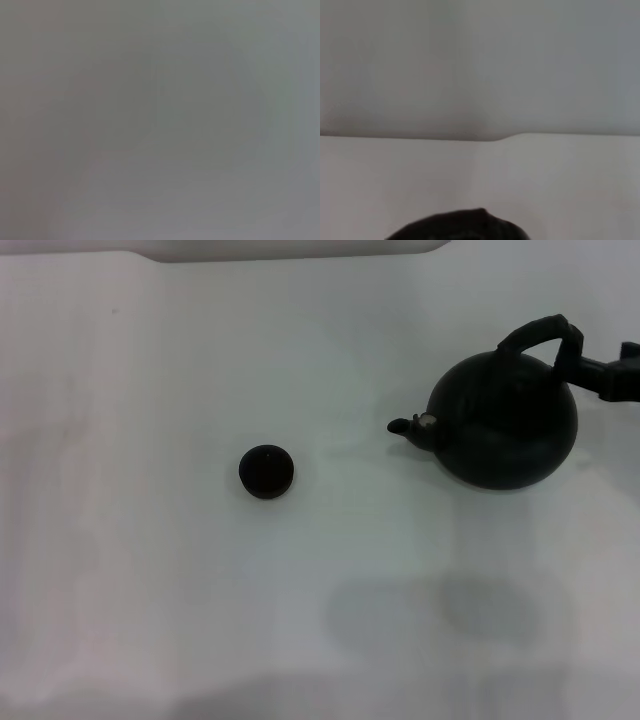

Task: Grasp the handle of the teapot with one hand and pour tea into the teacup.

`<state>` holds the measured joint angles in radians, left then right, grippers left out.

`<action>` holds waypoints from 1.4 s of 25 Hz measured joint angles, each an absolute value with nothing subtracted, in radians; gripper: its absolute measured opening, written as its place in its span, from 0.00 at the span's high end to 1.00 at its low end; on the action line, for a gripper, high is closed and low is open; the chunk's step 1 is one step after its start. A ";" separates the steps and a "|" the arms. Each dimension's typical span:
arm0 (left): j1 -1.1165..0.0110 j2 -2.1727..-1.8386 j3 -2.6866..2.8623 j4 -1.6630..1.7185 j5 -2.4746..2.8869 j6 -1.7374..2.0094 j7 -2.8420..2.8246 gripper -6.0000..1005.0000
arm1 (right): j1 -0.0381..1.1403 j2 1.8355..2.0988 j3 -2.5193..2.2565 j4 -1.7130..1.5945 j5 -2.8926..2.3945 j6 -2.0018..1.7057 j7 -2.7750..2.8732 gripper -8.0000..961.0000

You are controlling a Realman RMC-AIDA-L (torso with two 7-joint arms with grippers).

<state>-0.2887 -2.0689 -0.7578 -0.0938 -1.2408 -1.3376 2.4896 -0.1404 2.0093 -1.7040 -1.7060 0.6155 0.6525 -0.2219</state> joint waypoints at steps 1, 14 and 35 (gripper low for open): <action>-0.289 -2.069 -0.758 -0.094 -1.241 -1.338 2.490 0.17 | -0.143 2.009 -1.681 -1.707 0.658 0.676 -0.255 0.22; -0.290 -2.070 -0.758 -0.094 -1.241 -1.340 2.490 0.17 | -0.127 2.013 -1.280 -1.436 1.303 0.791 -0.794 0.22; -0.285 -2.072 -0.758 -0.095 -1.250 -1.299 2.489 0.17 | 0.265 2.025 -1.393 -0.908 1.780 0.015 -1.638 0.23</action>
<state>-0.2848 -2.0724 -0.7578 -0.0952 -1.2495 -1.2988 2.4890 0.2648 2.0254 -1.3934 -0.9079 1.7801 0.0145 -1.6376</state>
